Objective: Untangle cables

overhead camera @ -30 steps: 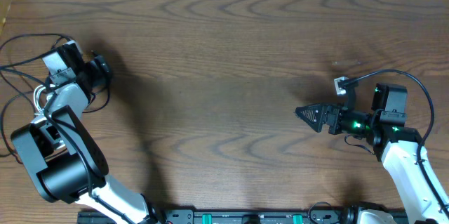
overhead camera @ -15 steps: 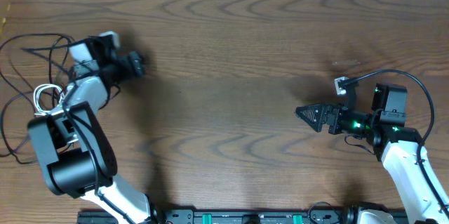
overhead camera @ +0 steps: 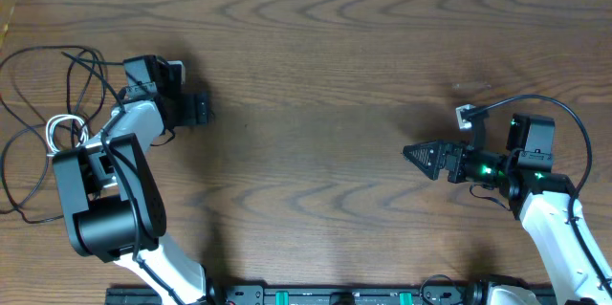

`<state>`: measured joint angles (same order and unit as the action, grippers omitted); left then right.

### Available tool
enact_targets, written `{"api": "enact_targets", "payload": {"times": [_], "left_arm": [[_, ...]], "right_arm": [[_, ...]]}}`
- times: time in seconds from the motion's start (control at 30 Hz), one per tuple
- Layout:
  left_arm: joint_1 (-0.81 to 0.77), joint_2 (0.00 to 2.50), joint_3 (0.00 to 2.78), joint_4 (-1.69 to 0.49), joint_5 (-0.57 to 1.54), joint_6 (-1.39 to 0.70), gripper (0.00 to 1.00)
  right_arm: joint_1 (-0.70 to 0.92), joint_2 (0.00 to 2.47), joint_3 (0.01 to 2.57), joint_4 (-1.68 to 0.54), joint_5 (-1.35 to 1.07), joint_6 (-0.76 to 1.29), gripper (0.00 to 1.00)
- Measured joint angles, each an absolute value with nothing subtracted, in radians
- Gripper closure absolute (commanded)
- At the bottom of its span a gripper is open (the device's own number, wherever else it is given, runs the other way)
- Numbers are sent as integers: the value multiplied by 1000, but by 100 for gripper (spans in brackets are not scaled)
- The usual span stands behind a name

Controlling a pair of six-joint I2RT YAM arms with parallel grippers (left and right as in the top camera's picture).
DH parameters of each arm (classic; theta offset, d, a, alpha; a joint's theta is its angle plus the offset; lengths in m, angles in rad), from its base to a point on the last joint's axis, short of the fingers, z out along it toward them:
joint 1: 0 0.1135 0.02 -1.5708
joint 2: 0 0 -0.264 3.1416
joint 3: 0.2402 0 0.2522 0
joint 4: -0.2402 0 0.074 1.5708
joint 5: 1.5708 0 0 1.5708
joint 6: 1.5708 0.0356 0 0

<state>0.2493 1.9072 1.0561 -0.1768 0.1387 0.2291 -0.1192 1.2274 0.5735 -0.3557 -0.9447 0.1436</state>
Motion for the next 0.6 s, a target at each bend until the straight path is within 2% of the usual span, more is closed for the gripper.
{"api": "enact_targets", "payload": {"times": [0.6], "left_arm": [[276,1932,1088,-157,60,210,6]], "right_arm": [[-119,1227,574,-358,-945,157,1]]}}
